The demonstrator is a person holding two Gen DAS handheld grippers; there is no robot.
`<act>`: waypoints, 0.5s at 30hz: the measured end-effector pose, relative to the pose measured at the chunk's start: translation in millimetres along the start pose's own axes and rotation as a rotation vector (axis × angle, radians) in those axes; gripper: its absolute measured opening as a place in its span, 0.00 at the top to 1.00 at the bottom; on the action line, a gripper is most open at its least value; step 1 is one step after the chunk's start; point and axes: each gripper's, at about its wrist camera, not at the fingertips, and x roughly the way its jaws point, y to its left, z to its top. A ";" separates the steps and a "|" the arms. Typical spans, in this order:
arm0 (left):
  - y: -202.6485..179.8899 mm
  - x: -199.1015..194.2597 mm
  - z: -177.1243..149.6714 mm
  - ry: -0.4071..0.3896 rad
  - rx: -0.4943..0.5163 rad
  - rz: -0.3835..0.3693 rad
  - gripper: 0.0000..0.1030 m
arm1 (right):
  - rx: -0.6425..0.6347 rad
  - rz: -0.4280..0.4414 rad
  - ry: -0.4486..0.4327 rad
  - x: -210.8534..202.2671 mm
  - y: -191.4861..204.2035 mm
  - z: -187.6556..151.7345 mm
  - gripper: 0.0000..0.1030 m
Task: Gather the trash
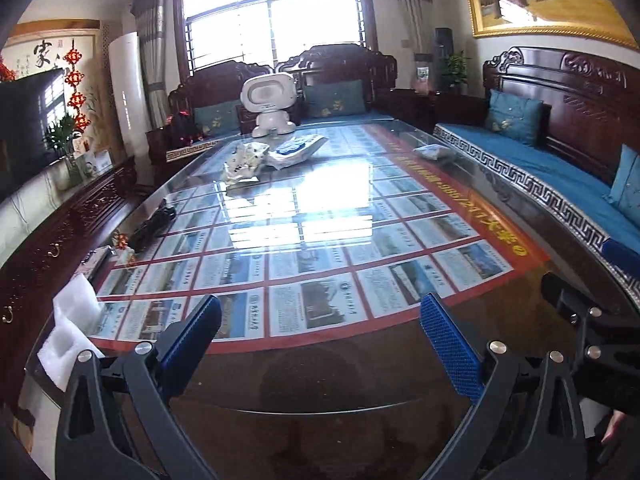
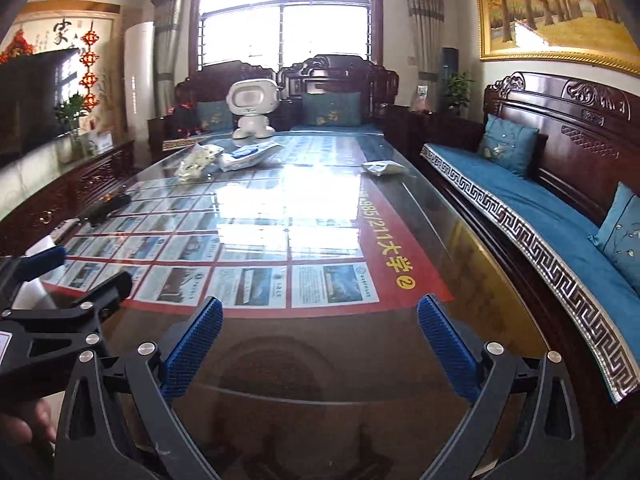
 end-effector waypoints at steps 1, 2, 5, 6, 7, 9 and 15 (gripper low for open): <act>2.7 2.3 -0.6 -0.002 -0.004 0.012 0.04 | -0.006 -0.015 -0.007 2.3 3.8 0.8 0.08; 5.7 3.8 -1.4 -0.001 -0.012 0.015 0.04 | -0.011 -0.030 -0.014 4.9 6.7 1.6 0.08; 16.6 7.7 -1.9 0.000 -0.064 -0.010 0.04 | -0.016 -0.050 -0.025 10.0 10.5 1.8 0.08; 19.4 9.0 -1.7 0.002 -0.078 -0.008 0.04 | -0.015 -0.052 -0.028 9.0 11.1 -1.2 0.08; 21.5 11.3 -1.2 0.008 -0.084 -0.006 0.04 | -0.013 -0.053 -0.026 12.3 11.2 3.2 0.08; 22.1 14.3 -2.4 0.015 -0.090 -0.005 0.04 | -0.006 -0.050 -0.020 14.5 11.8 3.0 0.08; 25.5 21.3 -3.5 0.043 -0.148 -0.027 0.04 | 0.021 -0.034 -0.007 19.0 10.8 3.5 0.08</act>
